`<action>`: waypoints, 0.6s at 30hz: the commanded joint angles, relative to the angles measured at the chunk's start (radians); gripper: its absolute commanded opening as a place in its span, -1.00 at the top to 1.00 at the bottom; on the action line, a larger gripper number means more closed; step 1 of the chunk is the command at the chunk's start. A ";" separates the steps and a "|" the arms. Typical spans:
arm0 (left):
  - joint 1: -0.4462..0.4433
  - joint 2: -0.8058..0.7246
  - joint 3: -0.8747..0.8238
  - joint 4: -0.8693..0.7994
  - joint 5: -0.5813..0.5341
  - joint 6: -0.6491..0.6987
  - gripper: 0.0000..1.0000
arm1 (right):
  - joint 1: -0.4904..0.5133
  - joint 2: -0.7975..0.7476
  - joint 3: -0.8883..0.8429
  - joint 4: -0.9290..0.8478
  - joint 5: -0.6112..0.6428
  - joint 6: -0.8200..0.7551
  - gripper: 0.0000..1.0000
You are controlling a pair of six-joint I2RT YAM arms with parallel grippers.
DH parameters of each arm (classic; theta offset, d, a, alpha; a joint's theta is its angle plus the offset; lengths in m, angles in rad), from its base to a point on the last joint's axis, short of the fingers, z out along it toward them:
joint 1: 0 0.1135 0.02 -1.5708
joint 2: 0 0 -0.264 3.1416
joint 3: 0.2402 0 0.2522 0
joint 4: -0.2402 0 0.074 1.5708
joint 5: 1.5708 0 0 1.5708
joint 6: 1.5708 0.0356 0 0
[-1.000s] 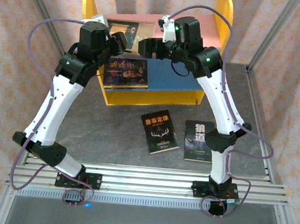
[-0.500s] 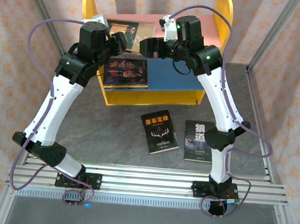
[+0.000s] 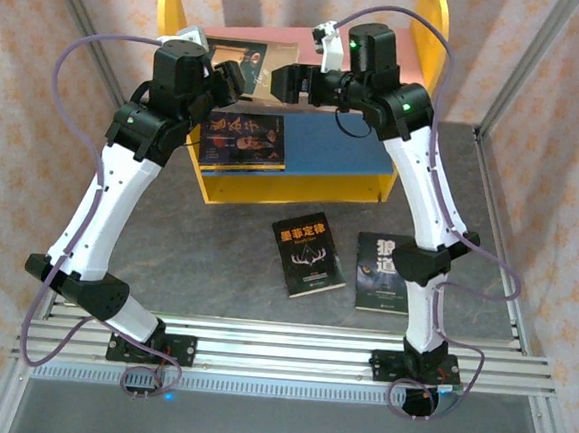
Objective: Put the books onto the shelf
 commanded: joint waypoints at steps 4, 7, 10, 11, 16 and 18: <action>-0.004 0.012 0.034 -0.031 -0.001 -0.026 -0.05 | -0.014 0.071 0.014 0.141 -0.050 0.052 -0.74; -0.004 0.012 0.033 -0.030 0.001 -0.026 -0.05 | -0.017 0.083 0.014 0.162 -0.060 0.069 -0.74; -0.003 0.009 0.032 -0.032 -0.003 -0.024 -0.05 | -0.018 0.097 0.020 0.178 -0.067 0.087 -0.75; -0.004 0.008 0.030 -0.032 -0.003 -0.024 -0.05 | -0.019 0.103 0.022 0.183 -0.069 0.092 -0.75; -0.004 0.009 0.028 -0.027 0.000 -0.025 -0.05 | -0.024 0.127 0.038 0.207 -0.079 0.115 -0.75; -0.005 0.011 0.027 -0.025 0.003 -0.027 -0.05 | -0.025 0.136 0.040 0.218 -0.083 0.125 -0.76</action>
